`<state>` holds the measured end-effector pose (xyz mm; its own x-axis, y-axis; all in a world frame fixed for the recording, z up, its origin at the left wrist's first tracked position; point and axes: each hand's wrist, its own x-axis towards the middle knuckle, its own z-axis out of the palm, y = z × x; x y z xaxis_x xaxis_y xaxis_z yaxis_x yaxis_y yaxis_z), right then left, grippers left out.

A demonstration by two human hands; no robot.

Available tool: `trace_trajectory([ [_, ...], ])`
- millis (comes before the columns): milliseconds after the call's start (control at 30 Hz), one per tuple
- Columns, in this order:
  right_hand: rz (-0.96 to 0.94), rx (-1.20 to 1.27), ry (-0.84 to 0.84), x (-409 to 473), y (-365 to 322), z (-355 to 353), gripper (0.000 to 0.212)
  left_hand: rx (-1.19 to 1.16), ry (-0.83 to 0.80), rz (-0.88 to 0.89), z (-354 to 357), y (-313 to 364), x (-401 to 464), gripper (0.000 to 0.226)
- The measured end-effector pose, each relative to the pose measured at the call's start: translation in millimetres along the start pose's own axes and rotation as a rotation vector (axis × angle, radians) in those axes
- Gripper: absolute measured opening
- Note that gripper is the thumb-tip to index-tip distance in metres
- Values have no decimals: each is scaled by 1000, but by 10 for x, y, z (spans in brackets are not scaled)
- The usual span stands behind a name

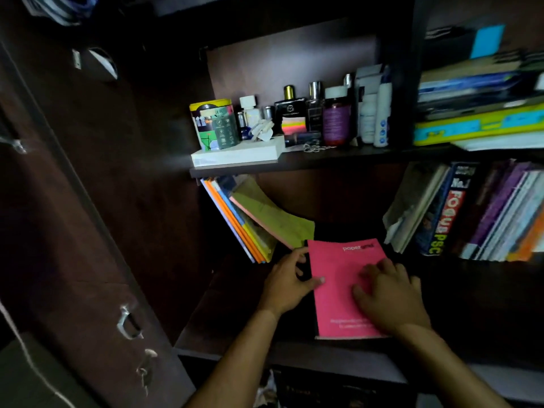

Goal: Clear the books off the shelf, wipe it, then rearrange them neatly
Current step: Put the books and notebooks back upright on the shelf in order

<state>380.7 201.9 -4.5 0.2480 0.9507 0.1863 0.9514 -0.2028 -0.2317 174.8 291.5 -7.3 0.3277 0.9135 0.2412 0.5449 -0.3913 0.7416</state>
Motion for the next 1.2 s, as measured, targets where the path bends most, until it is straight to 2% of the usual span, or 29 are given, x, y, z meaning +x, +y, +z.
trace_trajectory([
  [133, -20, 169, 103, -58, 10, -57, 31, -417, -63, -175, -61, 157, -129, 77],
  [200, -52, 245, 132, -82, -8, -78, 30, -531, -64, -255, -42, 322, -216, 51],
  [267, -71, 352, 188, -104, -3, -85, 26, -582, -59, -250, -25, 439, -279, 24],
  [333, -74, 491, 271, -148, 7, -110, 12, -586, -31, -213, -59, 550, -386, 24],
  [367, -85, 585, 308, -169, -11, -118, 3, -574, 5, -199, -116, 577, -463, 28],
  [433, -95, 742, 365, -188, 15, -135, 10, -550, 95, -179, -156, 579, -614, 31],
  [533, -158, 804, 380, -197, 15, -133, 17, -388, 389, -191, -373, 381, -846, 23],
  [633, -291, 671, 188, -195, -27, -101, 28, -46, 642, -186, -808, 88, -1002, 46],
  [700, -406, 393, -22, -170, -78, -84, 45, 148, 805, -207, -1041, 9, -1105, 42],
  [767, -469, 127, -127, -128, -133, -66, 52, 252, 886, -211, -1147, -4, -1206, 34],
  [900, -374, 20, -139, -32, -341, -110, 43, 315, 913, -207, -1126, -43, -1293, 28],
  [1033, -377, -130, -80, 83, -666, -114, 36, 254, 844, -341, -975, 94, -1227, 59],
  [1100, -404, -171, -35, 122, -794, -8, 44, 198, 787, -338, -920, 75, -1218, 69],
  [1200, -251, -120, -97, 246, -979, 196, 61, 137, 782, -353, -919, -64, -1132, 70],
])
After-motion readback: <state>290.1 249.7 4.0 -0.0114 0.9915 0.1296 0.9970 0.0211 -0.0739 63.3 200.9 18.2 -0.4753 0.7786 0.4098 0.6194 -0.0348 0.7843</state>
